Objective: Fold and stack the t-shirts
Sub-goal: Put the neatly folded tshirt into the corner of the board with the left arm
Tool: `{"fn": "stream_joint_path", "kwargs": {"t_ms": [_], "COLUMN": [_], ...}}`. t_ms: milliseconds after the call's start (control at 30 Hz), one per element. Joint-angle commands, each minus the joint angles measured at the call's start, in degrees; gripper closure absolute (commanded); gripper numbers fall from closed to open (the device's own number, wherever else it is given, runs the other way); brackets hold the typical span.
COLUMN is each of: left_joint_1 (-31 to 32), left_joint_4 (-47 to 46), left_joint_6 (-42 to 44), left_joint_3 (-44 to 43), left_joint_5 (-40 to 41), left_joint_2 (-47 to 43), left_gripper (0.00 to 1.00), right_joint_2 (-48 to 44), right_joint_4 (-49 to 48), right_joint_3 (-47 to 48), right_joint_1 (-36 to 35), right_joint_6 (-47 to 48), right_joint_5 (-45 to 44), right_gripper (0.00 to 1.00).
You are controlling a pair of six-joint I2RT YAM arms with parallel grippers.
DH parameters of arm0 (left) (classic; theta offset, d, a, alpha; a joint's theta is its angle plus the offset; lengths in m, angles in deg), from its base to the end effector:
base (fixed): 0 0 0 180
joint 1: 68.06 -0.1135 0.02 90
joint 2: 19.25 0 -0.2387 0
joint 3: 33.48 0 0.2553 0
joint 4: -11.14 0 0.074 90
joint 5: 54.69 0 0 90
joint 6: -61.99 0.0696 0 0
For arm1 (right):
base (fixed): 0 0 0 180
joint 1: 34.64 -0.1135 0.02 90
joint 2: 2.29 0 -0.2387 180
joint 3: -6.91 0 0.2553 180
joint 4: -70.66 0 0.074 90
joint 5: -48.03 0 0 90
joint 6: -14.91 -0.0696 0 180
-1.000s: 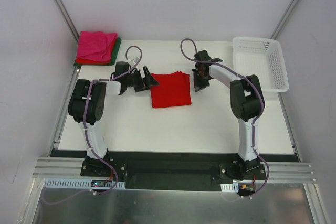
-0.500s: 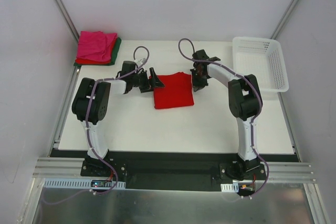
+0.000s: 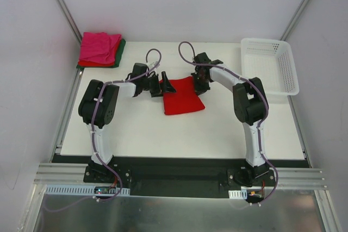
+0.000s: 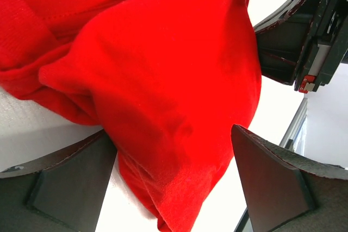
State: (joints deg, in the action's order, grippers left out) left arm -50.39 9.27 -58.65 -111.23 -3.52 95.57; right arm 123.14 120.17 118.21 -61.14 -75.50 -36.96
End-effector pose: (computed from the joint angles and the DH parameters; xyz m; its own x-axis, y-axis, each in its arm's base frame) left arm 0.3952 -0.1717 0.1023 -0.8419 -0.1485 -0.5189 0.3436 0.5940 -0.7274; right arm 0.4175 0.2150 0.1172 -0.8053 -0.3935 -0.4434 -0.4734 0.8771 0.0814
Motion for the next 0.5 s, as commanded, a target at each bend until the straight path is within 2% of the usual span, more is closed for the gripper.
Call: {"fn": "stream_joint_path", "kwargs": {"t_ms": [0, 367, 467], "left_joint_1": [1.66, 2.46, 2.46], "left_joint_4": [10.01, 9.93, 6.07], "left_joint_6": [0.4, -2.76, -5.39], "left_joint_3": [1.58, 1.5, 3.16], "left_joint_5": [1.74, 1.66, -1.16], "left_joint_2": [4.79, 5.23, 5.59], "left_gripper": [0.13, 0.13, 0.13], "right_joint_2": [0.61, -0.09, -0.44], "right_joint_4": [1.96, 2.31, 2.31], "right_joint_3": [1.25, 1.34, 1.43], "right_joint_1": [-1.1, -1.1, -1.01], "right_joint_6": [-0.39, -0.39, -0.39], "right_joint_5": [3.07, 3.24, 3.42], "right_gripper": [0.99, 0.99, 0.99]}}
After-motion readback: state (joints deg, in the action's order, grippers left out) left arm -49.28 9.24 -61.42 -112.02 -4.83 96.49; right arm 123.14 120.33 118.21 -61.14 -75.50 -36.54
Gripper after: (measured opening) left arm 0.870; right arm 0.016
